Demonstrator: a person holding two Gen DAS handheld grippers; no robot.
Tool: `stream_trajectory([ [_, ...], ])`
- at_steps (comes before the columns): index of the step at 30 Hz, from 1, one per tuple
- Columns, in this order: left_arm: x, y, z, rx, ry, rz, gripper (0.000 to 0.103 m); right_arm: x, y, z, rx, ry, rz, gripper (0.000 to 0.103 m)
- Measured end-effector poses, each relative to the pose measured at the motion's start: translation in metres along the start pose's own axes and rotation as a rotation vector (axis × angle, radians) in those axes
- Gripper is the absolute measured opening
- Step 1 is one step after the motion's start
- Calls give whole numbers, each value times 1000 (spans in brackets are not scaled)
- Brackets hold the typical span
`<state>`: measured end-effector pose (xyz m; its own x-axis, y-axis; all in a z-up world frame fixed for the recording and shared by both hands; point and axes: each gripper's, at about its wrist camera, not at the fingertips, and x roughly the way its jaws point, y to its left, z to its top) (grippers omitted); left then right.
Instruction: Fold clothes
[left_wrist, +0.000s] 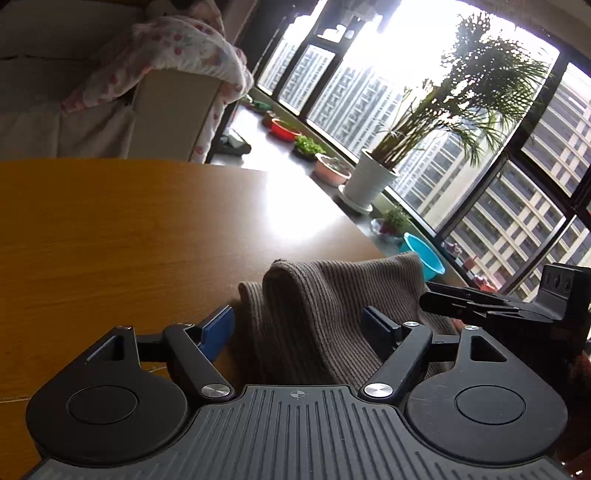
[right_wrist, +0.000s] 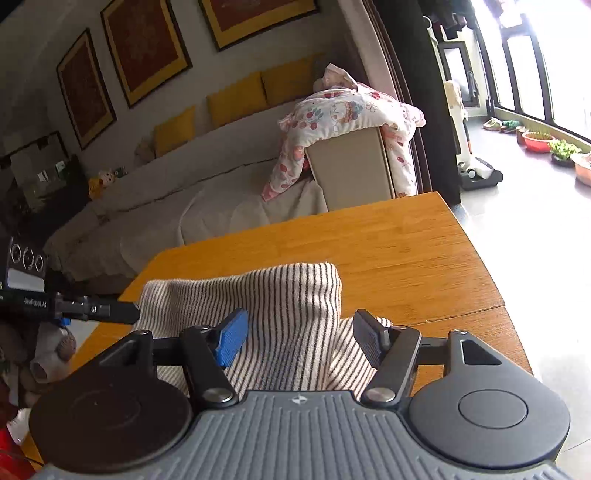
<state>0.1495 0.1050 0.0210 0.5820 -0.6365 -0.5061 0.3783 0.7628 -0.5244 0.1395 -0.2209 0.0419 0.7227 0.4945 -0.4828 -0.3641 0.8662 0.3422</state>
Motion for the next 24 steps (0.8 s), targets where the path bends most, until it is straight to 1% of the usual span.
stream_trajectory([
  [1, 1, 0, -1, -6, 3, -22, 91, 4, -1, 2, 16, -7, 10, 67],
  [3, 9, -2, -5, -2, 27, -38, 91, 12, -3, 4, 46, -17, 29, 68],
  [5, 20, -4, -9, 7, 58, -30, 91, 29, -3, 1, 59, 16, 37, 67],
  [6, 24, -5, -11, 12, 68, -25, 88, 35, -3, -1, 65, 30, 37, 64],
  [8, 29, -9, -11, 24, 72, -18, 66, 35, -1, -3, 66, 16, 43, 47],
  [9, 29, -12, -8, 31, 65, -18, 54, 29, 0, -2, 64, -3, 46, 41],
  [10, 26, -15, -4, 39, 49, -28, 50, 21, 1, 0, 65, -29, 52, 33],
  [11, 22, -19, 1, 48, 29, -41, 48, 13, 1, 3, 67, -55, 59, 31],
  [13, 15, -28, 12, 75, -12, -62, 47, 1, 0, 7, 66, -92, 54, 31],
  [15, 18, -36, 18, 128, -32, -50, 47, 3, 0, 5, 39, -85, 17, 31],
  [17, 31, -36, 20, 153, -9, -5, 47, 6, 0, 3, 12, -77, -20, 32],
  [18, 43, -34, 18, 164, 28, 47, 47, 7, 0, 2, -2, -74, -39, 33],
  [19, 53, -31, 14, 177, 59, 89, 49, 8, 1, 1, -15, -70, -57, 37],
  [20, 59, -28, 10, 180, 74, 110, 51, 10, 1, 0, -29, -66, -76, 39],
  [21, 65, -24, 6, 179, 85, 124, 56, 11, 1, -1, -43, -63, -94, 42],
  [22, 65, -21, 4, 159, 83, 123, 58, 12, 1, -2, -56, -59, -113, 45],
  [23, 62, -16, 5, 137, 80, 116, 59, 13, 1, -3, -70, -55, -131, 46],
  [24, 60, -16, 6, 131, 78, 119, 61, 14, 1, -4, -83, -52, -150, 47],
])
